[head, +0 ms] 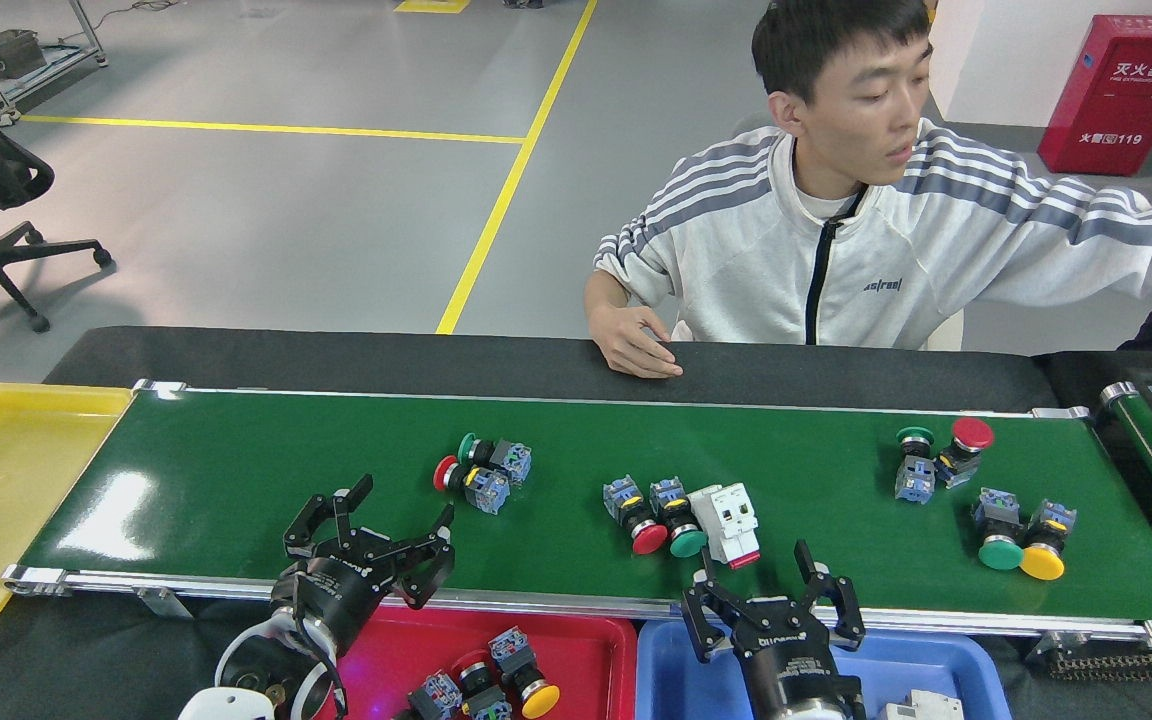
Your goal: Pick switch part from conveyor to tray
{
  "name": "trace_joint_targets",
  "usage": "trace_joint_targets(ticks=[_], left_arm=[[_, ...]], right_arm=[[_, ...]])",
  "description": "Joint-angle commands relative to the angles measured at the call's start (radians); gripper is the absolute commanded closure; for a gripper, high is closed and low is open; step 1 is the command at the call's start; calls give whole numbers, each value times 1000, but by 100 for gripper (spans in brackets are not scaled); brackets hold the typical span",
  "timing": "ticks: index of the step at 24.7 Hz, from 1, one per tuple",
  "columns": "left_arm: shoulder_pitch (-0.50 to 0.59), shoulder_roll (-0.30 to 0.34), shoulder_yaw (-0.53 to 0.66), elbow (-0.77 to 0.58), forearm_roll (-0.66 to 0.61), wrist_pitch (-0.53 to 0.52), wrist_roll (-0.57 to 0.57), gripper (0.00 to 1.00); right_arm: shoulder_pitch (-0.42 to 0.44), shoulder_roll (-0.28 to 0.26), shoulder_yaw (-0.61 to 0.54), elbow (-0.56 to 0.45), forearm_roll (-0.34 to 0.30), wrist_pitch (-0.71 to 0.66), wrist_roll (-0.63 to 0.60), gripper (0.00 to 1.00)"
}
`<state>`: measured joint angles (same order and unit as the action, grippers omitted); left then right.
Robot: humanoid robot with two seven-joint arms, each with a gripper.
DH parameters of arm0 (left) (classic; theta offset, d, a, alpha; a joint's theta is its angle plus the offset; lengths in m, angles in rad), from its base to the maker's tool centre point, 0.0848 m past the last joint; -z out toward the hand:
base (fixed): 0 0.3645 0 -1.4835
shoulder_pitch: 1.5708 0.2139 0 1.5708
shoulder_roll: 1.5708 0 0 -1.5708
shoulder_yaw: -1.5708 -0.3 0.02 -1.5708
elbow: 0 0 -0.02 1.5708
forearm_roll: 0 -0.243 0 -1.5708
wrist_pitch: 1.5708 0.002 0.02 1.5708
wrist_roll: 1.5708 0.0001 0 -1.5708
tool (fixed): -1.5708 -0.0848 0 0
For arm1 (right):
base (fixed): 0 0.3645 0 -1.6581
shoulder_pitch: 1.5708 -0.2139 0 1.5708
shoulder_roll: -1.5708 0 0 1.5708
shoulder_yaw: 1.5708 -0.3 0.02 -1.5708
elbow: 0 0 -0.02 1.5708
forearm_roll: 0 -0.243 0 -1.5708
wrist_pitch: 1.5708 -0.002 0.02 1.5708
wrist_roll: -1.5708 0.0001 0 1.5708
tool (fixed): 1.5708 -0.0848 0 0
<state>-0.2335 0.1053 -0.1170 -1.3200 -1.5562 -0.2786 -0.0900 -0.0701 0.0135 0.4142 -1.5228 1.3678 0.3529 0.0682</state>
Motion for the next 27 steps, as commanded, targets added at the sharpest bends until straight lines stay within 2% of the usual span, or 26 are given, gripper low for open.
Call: trace_joint_targets(ticks=[1,4,7,11,13,16,19,20,22,23,24,25,27], left_arm=[[-36,1,0,24,11,-1,-7,0],[-69,-1,-12,76,35,-33,-42,0],[-78,1,-12,102,51,-48,-51,0],[-90,2,-6,127,53,-47,-51,0],[-96,4,-3,136,53,-40,-51,0],[-99,5,0,153,53,2,-51,0],[-101,10,3,163,53,48,-51,0],[-101,11,13,166,53,55,-51,0],[-95,14,28,166,53,85,-50,0],[-92,14,31,166,53,122,-48,1],[-90,14,31,168,53,168,-45,2],[-90,16,31,168,53,216,-43,7],[-93,14,33,173,53,262,-40,21]], right_arm=[[-48,19,0,33,8,-8,12,21],[-99,16,23,87,30,-11,18,67],[-102,13,37,92,33,-34,21,97],[-99,13,38,78,33,-46,18,98],[-89,-4,37,41,31,-80,13,98],[-46,-136,12,-76,-3,-292,-1,98],[76,-268,-77,-204,-93,-528,-62,96],[125,-320,-120,-234,-127,-658,-77,94],[205,-345,-190,-238,-154,-841,-88,87],[240,-342,-221,-238,-156,-931,-88,72],[265,-333,-244,-238,-156,-985,-87,33],[291,-300,-255,-238,-156,-988,-87,0],[319,-227,-270,-235,-156,-983,-77,0]])
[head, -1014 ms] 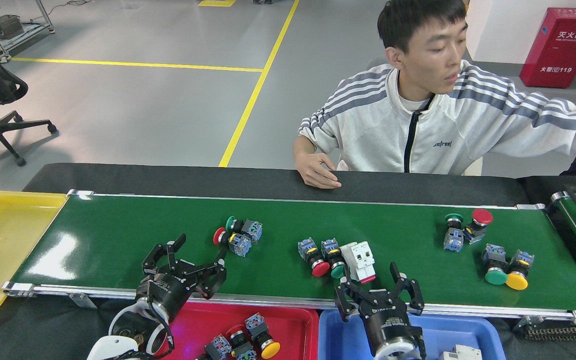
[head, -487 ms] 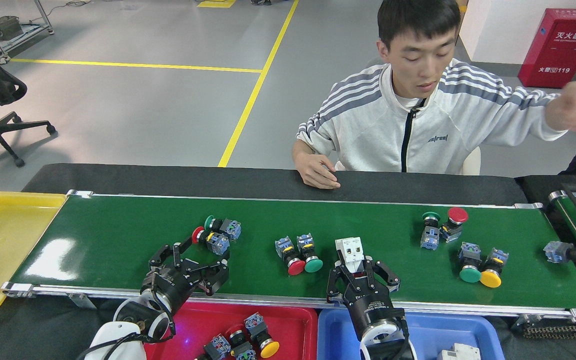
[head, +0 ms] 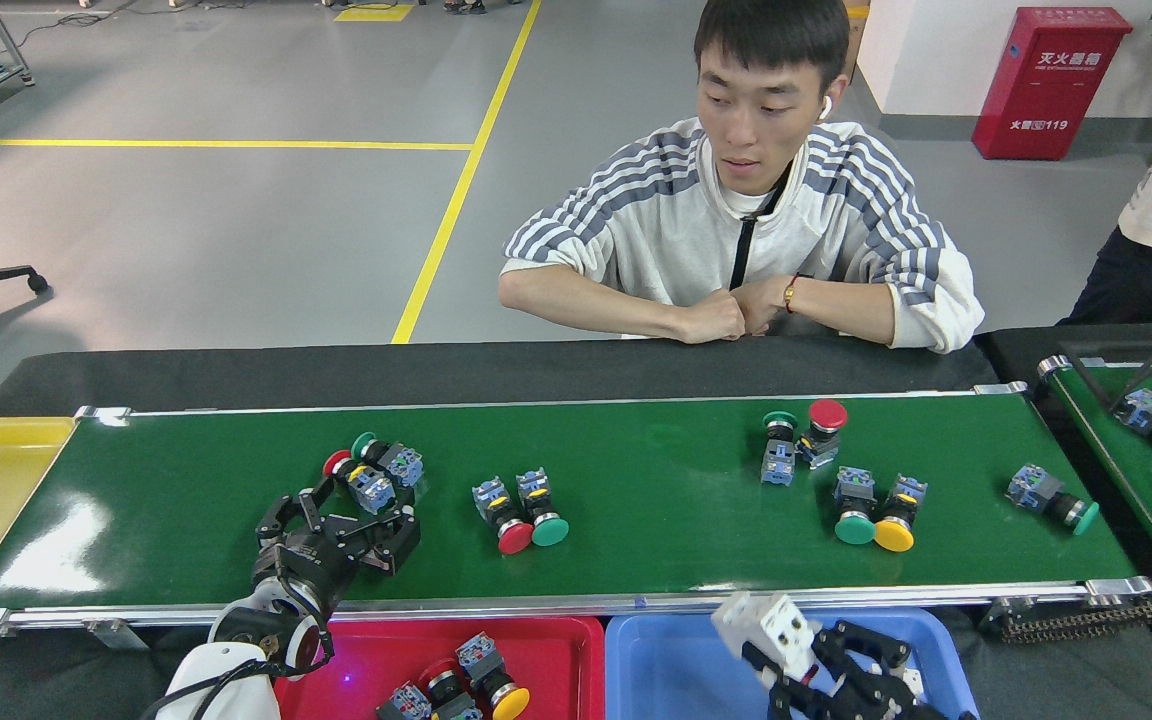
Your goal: Pick switch part from conveyor to tray
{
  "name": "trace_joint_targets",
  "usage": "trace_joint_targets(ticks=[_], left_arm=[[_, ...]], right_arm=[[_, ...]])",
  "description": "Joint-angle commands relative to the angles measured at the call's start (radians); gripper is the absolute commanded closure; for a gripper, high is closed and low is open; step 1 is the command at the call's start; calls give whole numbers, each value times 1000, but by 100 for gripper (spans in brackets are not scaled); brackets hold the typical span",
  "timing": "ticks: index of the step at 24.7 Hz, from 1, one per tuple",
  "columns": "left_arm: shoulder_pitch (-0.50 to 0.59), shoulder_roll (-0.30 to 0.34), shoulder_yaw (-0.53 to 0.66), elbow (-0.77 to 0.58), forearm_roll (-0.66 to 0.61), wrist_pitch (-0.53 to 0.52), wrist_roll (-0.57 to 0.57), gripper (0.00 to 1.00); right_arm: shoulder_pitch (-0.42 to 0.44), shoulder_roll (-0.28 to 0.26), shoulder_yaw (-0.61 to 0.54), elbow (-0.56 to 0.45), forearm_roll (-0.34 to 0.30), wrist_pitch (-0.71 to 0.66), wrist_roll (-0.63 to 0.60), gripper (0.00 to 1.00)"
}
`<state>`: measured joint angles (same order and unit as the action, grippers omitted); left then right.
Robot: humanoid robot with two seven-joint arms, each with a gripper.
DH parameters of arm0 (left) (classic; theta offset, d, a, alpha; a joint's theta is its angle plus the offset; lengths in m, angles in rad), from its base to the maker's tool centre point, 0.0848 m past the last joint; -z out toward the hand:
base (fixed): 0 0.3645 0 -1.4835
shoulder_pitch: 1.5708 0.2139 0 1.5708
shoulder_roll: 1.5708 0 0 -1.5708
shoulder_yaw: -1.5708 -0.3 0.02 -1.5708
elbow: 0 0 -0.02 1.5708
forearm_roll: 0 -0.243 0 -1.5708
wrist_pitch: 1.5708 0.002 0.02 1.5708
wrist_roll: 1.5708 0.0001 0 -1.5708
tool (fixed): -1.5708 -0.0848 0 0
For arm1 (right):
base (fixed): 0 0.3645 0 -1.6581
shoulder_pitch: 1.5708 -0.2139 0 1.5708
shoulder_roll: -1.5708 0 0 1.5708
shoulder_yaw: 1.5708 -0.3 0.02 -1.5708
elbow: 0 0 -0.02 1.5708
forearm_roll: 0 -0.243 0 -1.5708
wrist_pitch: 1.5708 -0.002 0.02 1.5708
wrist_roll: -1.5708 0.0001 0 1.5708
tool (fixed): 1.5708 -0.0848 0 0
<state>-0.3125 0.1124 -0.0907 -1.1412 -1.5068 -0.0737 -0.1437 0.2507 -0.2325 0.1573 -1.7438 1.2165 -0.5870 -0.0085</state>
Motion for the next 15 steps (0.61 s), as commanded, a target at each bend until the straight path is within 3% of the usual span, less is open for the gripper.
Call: trace_joint_targets(ticks=[1,3,5,7,11,13,15], left_arm=[[-14,7,5,-3,4,66,13,25],[-14,6,6,6,4,77,13,36],[-14,6,5,14,4,89,13,50],[-13,4,6,15,5,89,15,72],[4,0,0,-9,25,66,18,81],[56,6,-1,-115,30,-17,18,82],[150,18,2,-265,30,-172,18,82]], right_arm=[[-2,41,-38,-14,-5,-34,4,0],[-2,76,-91,-14,-5,19,12,0],[-5,145,-111,-14,0,158,13,0],[-5,223,-113,-17,15,412,4,2],[2,259,-101,-13,64,816,-39,2],[-7,260,-85,-11,66,889,-33,2],[-22,259,-74,-11,72,897,-22,2]])
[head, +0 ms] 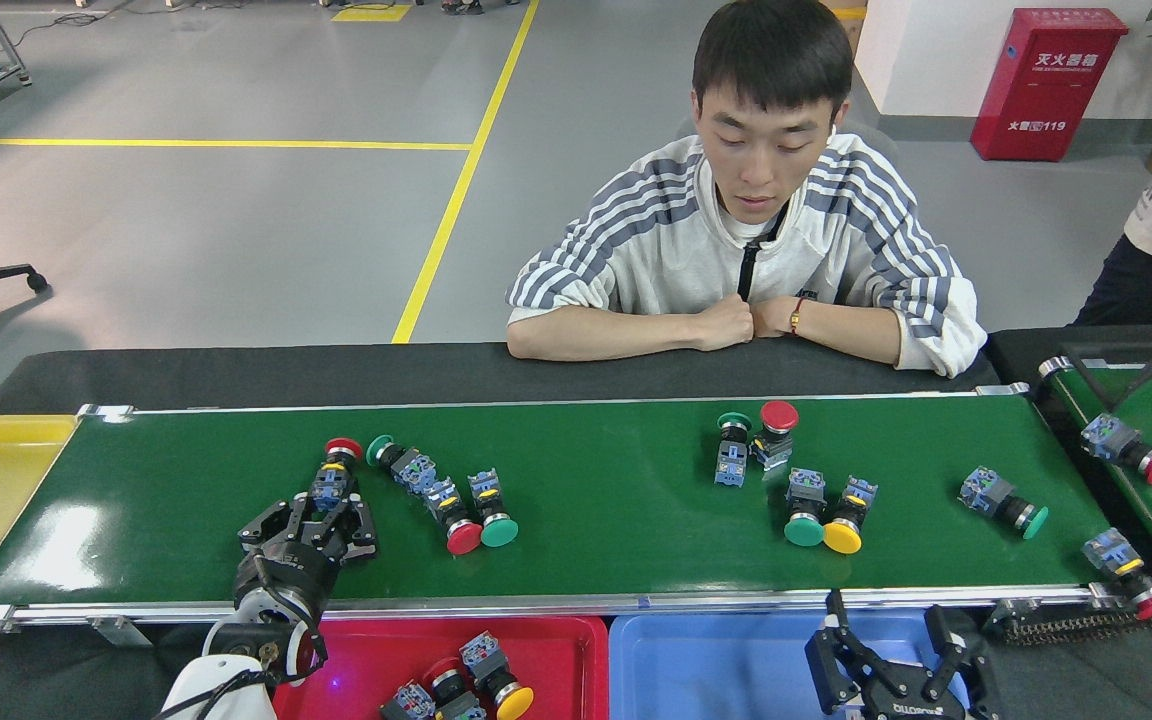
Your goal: Pick switch part from conveyor to tray
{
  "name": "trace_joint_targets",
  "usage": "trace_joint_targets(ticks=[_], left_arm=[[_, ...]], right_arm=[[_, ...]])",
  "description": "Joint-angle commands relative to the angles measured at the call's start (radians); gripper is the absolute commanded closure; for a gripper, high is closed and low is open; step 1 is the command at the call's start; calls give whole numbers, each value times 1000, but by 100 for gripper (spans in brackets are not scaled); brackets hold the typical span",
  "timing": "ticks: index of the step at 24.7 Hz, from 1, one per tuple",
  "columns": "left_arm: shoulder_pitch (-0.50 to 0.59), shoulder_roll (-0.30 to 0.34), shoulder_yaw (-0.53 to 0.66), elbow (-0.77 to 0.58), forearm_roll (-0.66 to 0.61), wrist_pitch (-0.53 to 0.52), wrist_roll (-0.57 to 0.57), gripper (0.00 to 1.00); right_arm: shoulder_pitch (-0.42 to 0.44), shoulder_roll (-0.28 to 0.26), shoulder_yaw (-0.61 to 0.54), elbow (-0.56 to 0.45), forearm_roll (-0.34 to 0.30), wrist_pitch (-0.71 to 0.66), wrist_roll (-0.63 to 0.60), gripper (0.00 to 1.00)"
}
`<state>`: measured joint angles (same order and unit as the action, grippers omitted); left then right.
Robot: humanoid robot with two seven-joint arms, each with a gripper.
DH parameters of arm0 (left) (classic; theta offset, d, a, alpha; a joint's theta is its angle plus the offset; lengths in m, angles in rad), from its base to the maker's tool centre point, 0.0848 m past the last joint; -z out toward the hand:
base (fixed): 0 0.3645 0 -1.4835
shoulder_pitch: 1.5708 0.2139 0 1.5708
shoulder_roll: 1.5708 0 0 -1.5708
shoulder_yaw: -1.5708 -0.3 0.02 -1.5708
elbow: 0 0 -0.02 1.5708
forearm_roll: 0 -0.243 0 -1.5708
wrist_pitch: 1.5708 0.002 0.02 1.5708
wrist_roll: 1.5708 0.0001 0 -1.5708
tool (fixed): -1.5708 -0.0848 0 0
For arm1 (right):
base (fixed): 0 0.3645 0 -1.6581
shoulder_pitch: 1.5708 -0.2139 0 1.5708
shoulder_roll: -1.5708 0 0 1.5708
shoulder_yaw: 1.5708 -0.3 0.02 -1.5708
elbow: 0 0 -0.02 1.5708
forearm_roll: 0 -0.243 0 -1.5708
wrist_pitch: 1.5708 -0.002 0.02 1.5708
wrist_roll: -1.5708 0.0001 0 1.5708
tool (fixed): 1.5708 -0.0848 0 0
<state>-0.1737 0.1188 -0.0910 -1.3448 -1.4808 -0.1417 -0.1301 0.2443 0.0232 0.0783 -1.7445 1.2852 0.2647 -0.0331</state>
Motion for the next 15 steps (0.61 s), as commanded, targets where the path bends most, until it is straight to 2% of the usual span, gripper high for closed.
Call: trace_joint_targets(ticks=[1,4,5,7,8,9,15], left_arm=[[66,22,5,-143,4,-197,3,82],[198,47,8,-301,7,-406,1,79],[223,47,8,-324,7,-447,-2,72],[249,47,8,-344,4,-481,-5,44],[260,47,7,-350,4,-483,-5,16],[266,45,7,-356,4,-484,-2,0],[293,36,14,-367,4,-470,0,0]], right_arm=[[-34,1,5,-10,19,47,21,2],[-82,0,44,17,100,45,94,2],[-100,-5,70,23,115,45,105,2],[-125,-8,109,34,121,45,125,2],[-134,-8,124,40,121,45,142,2],[-143,-8,133,48,121,45,159,2],[-207,-9,156,108,123,39,197,1]])
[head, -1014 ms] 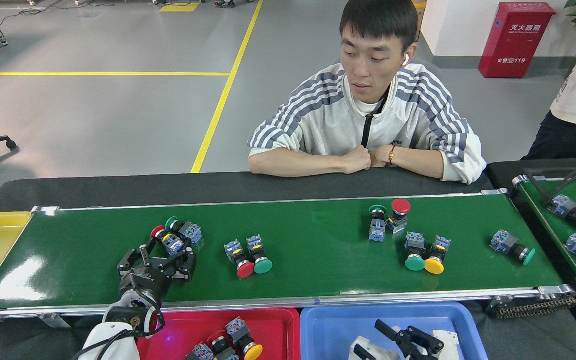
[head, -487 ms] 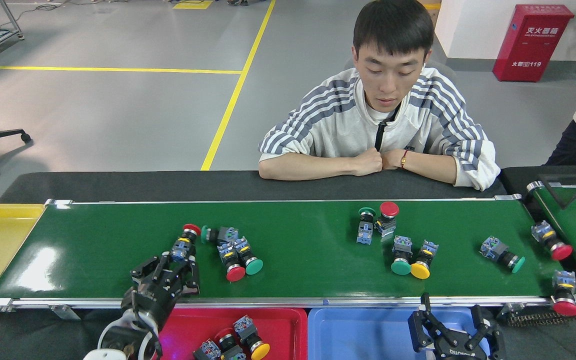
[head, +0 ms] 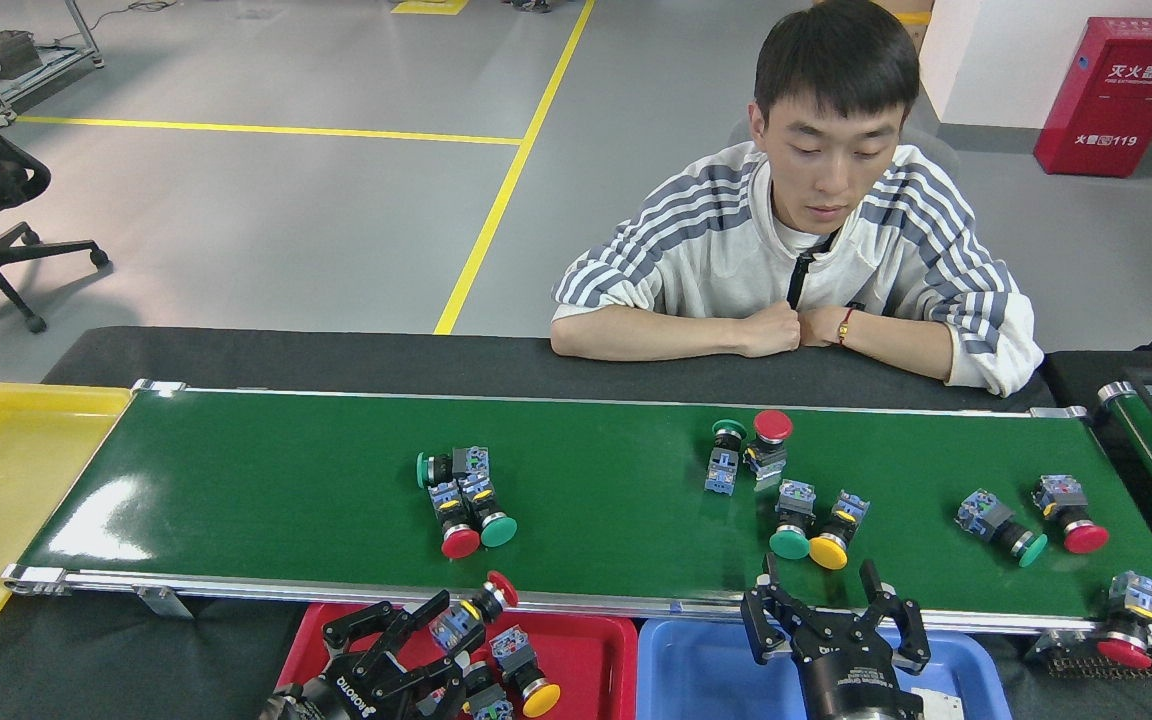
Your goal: Pick switch part from conveyor to tray
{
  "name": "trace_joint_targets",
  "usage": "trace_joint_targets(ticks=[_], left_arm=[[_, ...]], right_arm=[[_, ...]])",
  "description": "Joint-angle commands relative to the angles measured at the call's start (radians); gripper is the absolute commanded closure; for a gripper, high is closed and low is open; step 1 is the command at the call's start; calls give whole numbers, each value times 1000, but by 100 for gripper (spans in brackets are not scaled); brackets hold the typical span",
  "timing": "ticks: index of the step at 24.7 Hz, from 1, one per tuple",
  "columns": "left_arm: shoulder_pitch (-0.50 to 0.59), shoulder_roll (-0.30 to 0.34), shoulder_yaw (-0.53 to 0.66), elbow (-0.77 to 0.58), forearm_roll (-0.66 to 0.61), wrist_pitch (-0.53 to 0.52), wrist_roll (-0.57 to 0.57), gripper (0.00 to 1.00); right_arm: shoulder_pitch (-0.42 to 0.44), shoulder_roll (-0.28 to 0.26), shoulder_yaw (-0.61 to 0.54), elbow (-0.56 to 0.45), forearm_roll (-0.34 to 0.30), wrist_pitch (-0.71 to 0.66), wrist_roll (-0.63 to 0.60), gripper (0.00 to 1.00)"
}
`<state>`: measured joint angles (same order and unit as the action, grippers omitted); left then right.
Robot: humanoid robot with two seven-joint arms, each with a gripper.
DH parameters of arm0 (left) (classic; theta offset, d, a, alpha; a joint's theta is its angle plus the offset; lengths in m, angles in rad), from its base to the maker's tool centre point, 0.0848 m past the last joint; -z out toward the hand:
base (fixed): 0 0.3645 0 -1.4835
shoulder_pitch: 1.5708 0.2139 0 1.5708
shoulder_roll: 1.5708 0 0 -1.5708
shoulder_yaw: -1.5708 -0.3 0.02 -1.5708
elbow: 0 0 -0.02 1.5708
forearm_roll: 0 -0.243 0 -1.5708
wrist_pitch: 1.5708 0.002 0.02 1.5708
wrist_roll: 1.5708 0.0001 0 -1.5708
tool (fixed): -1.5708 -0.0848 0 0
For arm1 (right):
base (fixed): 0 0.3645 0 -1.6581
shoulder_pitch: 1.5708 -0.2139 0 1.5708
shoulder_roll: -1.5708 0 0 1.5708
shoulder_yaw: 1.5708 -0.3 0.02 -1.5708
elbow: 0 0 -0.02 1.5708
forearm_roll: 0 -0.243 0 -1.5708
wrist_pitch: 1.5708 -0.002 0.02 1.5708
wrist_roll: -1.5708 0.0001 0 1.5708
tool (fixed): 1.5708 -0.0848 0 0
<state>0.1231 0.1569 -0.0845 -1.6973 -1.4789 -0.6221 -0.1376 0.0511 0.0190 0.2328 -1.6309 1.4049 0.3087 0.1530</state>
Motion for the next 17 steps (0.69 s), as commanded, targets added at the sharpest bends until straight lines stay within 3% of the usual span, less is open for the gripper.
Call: trace_joint_targets(ticks=[1,3,7,11,12,13,16,17], left_arm=[[-3,-7,28,-15,3,31,7,0],[1,-10,66,-15,5,137,10,0],[3,-5,111,-7,5,545,12,0],[10,4,108,-2,5,575,12,0],[10,4,104,-2,5,575,12,0],[10,1,103,-4,5,575,12,0],[12,-8,101,-5,5,575,12,0],[12,-10,101,-5,5,575,12,0]], right_arm=[[-20,-5,2,0,2,-5,16,1],[-42,-5,2,26,2,-5,17,1],[-143,1,5,144,-4,-11,19,1],[-214,16,5,255,-6,-28,16,2],[-214,15,5,261,-6,-29,16,6],[-214,12,5,263,-6,-29,16,18],[-215,3,5,263,-6,-66,14,73],[-215,1,3,259,-6,-79,13,83]])
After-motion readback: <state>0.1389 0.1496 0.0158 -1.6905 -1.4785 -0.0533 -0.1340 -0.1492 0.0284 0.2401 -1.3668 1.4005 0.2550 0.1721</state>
